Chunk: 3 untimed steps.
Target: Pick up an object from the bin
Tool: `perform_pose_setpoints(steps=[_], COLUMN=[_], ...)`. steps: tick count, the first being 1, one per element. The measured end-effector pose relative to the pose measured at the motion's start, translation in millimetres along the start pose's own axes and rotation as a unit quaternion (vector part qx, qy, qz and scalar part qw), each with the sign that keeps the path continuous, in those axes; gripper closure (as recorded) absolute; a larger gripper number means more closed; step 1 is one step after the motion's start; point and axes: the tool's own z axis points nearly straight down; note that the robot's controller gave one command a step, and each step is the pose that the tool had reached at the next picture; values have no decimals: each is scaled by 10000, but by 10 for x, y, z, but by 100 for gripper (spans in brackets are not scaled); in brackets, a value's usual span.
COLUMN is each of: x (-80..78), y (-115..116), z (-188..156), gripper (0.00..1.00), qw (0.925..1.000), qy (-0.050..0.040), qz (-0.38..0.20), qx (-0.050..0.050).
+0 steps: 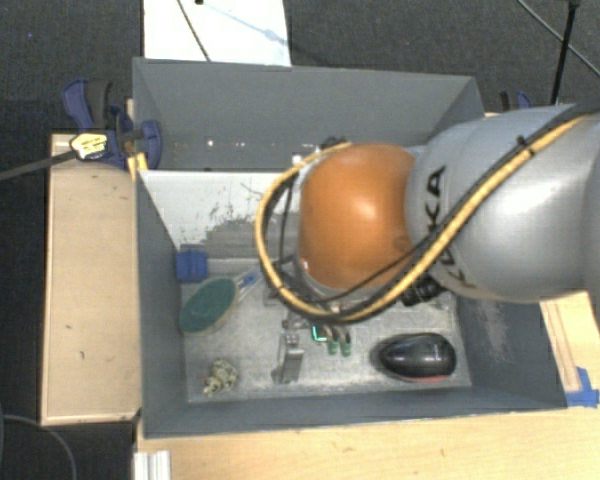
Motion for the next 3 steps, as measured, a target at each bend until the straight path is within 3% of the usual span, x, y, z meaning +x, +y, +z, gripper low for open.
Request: perform_pose_setpoints(steps=[1,2,3], x=[-1097,-1056,-1097], y=[313,526,528], z=[658,1203,1139], gripper=[0,0,100], qw=[9884,9754,9765], qy=[-53,-55,-116], qz=[-1515,-2202,-2153], qx=[-4,12,1])
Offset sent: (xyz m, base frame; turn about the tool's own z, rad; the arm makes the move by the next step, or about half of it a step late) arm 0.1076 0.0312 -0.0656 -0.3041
